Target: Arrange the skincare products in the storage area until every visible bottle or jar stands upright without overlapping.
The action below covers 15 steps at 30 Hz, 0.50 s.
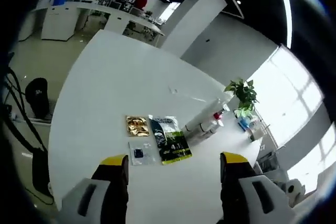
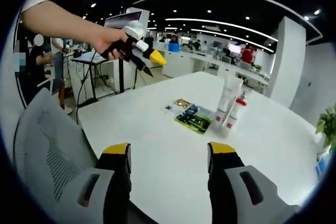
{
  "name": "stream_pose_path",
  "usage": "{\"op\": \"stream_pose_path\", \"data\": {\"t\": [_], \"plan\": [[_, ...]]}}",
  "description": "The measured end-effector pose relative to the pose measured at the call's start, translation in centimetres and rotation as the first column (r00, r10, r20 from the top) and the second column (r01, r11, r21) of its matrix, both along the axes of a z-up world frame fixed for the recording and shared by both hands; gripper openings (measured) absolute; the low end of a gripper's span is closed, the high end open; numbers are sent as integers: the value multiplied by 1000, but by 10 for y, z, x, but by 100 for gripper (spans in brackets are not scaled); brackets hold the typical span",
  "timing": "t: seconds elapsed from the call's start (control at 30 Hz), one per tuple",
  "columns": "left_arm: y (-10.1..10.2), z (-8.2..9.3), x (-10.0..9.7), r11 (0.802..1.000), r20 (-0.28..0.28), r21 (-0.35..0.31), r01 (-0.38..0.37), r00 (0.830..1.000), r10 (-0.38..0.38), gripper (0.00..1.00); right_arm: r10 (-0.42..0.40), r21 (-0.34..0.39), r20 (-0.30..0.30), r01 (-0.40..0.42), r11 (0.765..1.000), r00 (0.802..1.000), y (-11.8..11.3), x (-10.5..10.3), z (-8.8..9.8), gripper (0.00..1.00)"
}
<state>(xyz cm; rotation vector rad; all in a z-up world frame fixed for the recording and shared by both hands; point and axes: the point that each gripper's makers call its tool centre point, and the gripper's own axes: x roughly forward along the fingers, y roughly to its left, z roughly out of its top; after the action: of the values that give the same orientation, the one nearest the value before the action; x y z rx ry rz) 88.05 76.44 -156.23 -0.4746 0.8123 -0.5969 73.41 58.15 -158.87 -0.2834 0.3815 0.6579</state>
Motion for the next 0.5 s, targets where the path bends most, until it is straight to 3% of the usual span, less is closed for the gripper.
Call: {"op": "stream_pose_path", "data": {"t": [0.17,0.27,0.33,0.37,0.5], "plan": [[1,22,-30,999,143,-2,-36,989,36,74,-1,19,2,1,1000,1000,0,0,3,58],[-6,33,-57,998,241,-24,-59,968,63,74,-7,39,-5,7,999,1000,0,0,4,59],[-13,29,-83,998,273,-14,-58,960,59,74,-5,46,-17,6,999,1000,1,-1,2,61],[-13,27,-87,998,278,-7,-60,959,59,75,0,58,-22,2,998,1000,3,-1,3,61],[-21,2,-128,995,317,93,-31,948,0,75,15,94,-42,-11,996,999,7,-4,3,65]]}}
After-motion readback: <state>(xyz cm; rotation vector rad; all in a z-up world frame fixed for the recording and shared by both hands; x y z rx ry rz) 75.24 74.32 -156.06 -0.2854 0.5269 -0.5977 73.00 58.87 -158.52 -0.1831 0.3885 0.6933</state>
